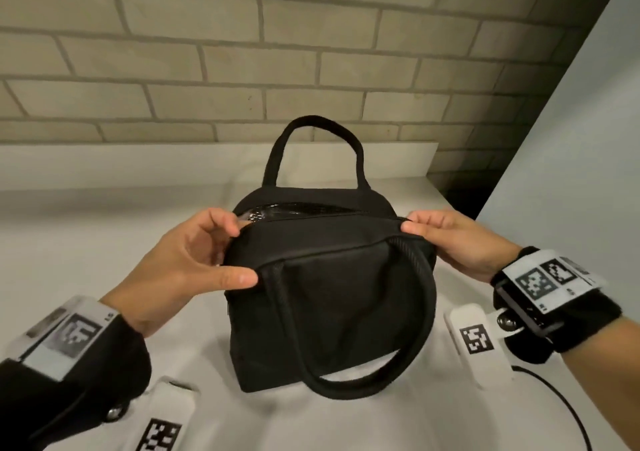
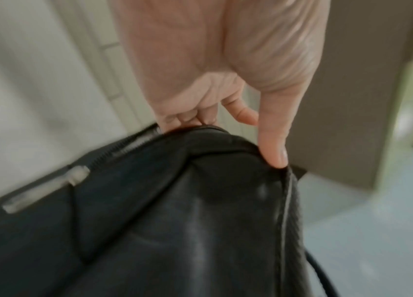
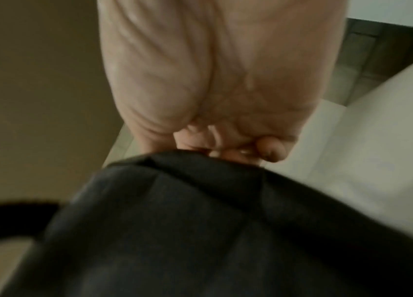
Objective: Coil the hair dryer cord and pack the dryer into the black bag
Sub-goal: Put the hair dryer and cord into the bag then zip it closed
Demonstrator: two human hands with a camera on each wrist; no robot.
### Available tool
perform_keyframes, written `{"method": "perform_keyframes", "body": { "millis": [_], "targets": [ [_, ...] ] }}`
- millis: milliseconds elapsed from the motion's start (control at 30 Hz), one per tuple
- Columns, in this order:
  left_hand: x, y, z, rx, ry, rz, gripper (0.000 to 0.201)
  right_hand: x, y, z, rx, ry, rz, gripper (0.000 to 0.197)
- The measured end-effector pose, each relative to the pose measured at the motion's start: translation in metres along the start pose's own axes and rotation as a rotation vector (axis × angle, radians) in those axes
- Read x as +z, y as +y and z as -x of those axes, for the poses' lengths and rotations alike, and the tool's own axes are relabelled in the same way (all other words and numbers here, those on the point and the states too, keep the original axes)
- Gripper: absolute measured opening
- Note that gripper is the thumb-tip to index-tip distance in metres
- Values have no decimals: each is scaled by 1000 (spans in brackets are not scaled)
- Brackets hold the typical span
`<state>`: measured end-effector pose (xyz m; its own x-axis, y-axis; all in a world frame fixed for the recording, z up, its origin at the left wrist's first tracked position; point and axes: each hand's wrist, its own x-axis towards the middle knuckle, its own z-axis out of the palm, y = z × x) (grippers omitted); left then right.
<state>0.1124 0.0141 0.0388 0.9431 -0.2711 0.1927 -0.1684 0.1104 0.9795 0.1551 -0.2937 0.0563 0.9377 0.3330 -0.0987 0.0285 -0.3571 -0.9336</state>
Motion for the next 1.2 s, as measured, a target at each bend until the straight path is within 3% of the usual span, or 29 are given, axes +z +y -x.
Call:
{"method": "perform_keyframes", "body": {
  "millis": [133, 233, 333, 400, 467, 567, 633, 733, 867, 933, 1033, 1200],
  "targets": [
    [-9, -2, 12, 78, 134, -103, 51, -6, 4, 4, 36, -17, 175, 24],
    [-22, -22, 23, -117, 360, -212, 36, -9, 1, 11, 54, -25, 214, 19],
    [-22, -55, 34, -402, 244, -468, 25, -3, -5, 13, 18, 8, 294, 11],
    [-14, -70, 37, -438, 195, -444, 15, 3, -14, 17, -61, 131, 399, 3],
    [-9, -76, 38, -409, 229, -409, 9, 12, -30, 25, -182, 216, 471, 10],
    [-8, -75, 36, -406, 289, -383, 12, 43, -57, 37, -408, 74, 584, 36],
    [-7, -74, 35, -457, 283, -310, 18, 71, -66, 39, -568, -49, 780, 41],
    [-6, -66, 34, -538, 245, -165, 19, 111, -63, 27, -748, -100, 1050, 42],
    [-12, -44, 33, -503, 253, -181, 17, 144, -62, 4, -798, -123, 1183, 31],
    [-16, -27, 32, -487, 205, -205, 17, 154, -60, -5, -798, -78, 1266, 27],
    [-20, 0, 26, -430, 126, -239, 33, 168, -61, -13, -781, 62, 1391, 26],
    [-20, 18, 17, -343, 35, -394, 30, 178, -58, -22, -880, 228, 1190, 26]
  ]
}}
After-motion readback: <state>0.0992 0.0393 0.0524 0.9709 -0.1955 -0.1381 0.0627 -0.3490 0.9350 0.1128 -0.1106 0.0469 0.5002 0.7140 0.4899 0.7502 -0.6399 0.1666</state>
